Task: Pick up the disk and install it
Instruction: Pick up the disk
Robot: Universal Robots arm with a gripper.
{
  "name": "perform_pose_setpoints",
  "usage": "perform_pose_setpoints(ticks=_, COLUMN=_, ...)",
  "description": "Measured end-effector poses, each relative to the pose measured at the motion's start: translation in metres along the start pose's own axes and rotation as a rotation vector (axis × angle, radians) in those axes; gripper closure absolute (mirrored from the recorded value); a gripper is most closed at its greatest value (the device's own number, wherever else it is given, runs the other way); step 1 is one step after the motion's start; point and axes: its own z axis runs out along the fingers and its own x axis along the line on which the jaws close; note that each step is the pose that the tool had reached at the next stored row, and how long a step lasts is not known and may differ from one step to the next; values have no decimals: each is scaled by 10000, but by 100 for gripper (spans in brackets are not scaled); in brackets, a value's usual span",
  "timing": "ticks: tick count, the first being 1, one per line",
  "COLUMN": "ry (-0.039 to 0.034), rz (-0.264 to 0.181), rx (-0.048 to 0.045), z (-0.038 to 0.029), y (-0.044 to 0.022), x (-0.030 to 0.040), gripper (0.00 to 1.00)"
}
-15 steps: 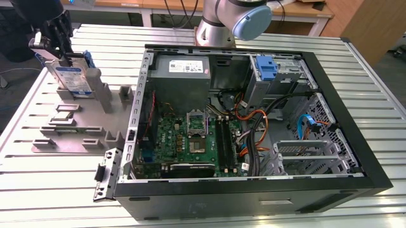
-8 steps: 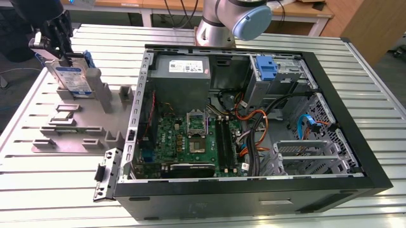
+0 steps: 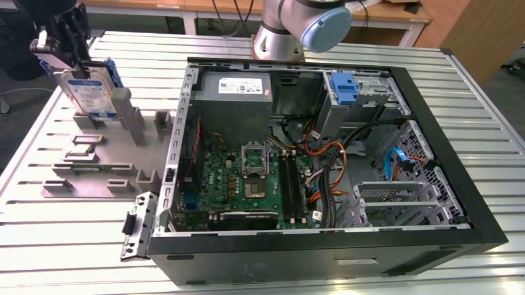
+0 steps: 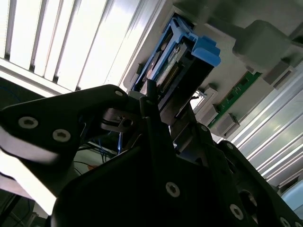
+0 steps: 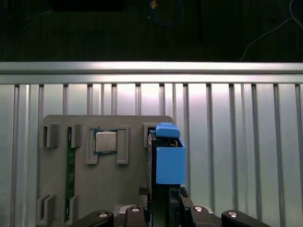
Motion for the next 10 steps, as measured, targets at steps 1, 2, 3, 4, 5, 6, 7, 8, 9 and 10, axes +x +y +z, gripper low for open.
perform_pose_setpoints(ticks=1, ry=0, rz=0, rx=-1, z=-34, y=2, x=-2, gripper=65)
perform_pose_setpoints(ticks=2, ry=1, rz=0, rx=-2, z=-70, y=4, x=-3, gripper=65)
perform_pose_setpoints(ticks=3, ry=0, rz=0, rx=-2, z=-109, y=5, x=-5, gripper=65)
perform_pose_setpoints(ticks=4, ry=1, rz=0, rx=-3, z=-145, y=7, x=-7, gripper=65)
perform_pose_setpoints(ticks=5, ry=0, rz=0, rx=-1, z=-178, y=8, x=-9, gripper=65)
perform_pose_setpoints(ticks=6, ry=0, rz=0, rx=-1, z=-214, y=10, x=-11, gripper=65)
perform_pose_setpoints(ticks=7, ry=0, rz=0, rx=-1, z=-246, y=12, x=-12, gripper=65)
perform_pose_setpoints(ticks=8, ry=1, rz=0, rx=-2, z=-279, y=13, x=-14, gripper=65)
perform_pose_setpoints(ticks=9, ry=1, rz=0, rx=-2, z=-306, y=14, x=-15, gripper=65)
perform_pose_setpoints(ticks=10, ry=0, rz=0, rx=-1, z=-327, y=15, x=-16, gripper=65)
